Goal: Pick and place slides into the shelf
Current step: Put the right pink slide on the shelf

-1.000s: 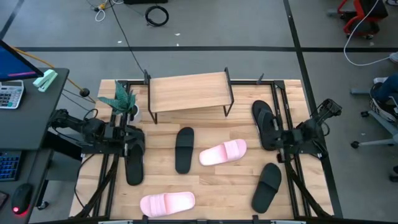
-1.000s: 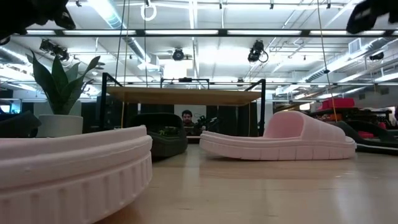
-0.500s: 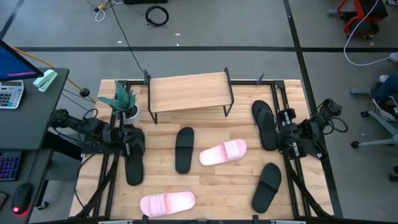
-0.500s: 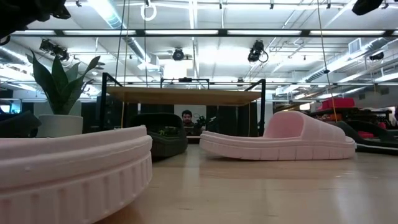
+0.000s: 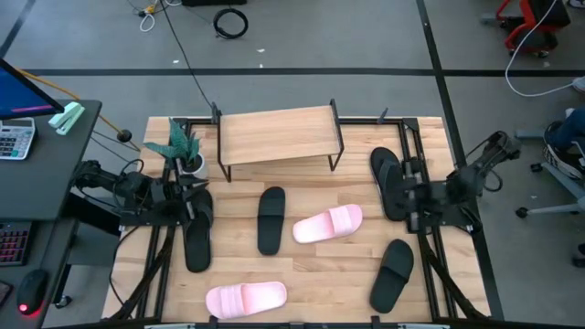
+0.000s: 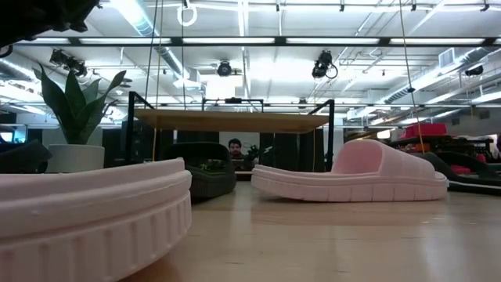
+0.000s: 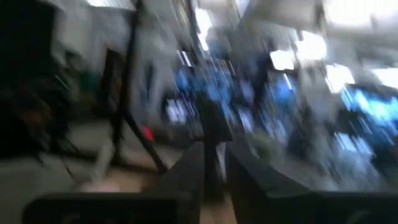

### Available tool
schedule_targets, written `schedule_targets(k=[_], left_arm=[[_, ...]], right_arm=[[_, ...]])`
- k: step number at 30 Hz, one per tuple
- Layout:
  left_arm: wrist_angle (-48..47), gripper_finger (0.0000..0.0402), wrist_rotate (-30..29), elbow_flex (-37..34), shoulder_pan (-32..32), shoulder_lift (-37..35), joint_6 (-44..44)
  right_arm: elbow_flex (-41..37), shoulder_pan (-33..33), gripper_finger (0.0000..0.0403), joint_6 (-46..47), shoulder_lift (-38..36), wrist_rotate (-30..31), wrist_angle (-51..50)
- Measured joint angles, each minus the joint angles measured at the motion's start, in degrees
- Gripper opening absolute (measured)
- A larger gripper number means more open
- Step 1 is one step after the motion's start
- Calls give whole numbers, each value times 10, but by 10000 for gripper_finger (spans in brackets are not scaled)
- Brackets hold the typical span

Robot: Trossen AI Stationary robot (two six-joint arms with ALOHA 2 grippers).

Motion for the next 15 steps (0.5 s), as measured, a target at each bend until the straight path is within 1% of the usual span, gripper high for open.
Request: schedule_targets(k=[2,5,10,15], left_arm=[[0,38,0,0,0,0,-13],[0,42,0,0,0,0,-15],[6,38,0,0,0,0,-8],[31,30,0,0,0,0,-7]], right_arm=[[40,-13,102,53,81,30,-62],[96,-33,127,132,196,34,-116],[175,-55,159,213,377,35,-147],[251,-72,176,346,528,34,-193]])
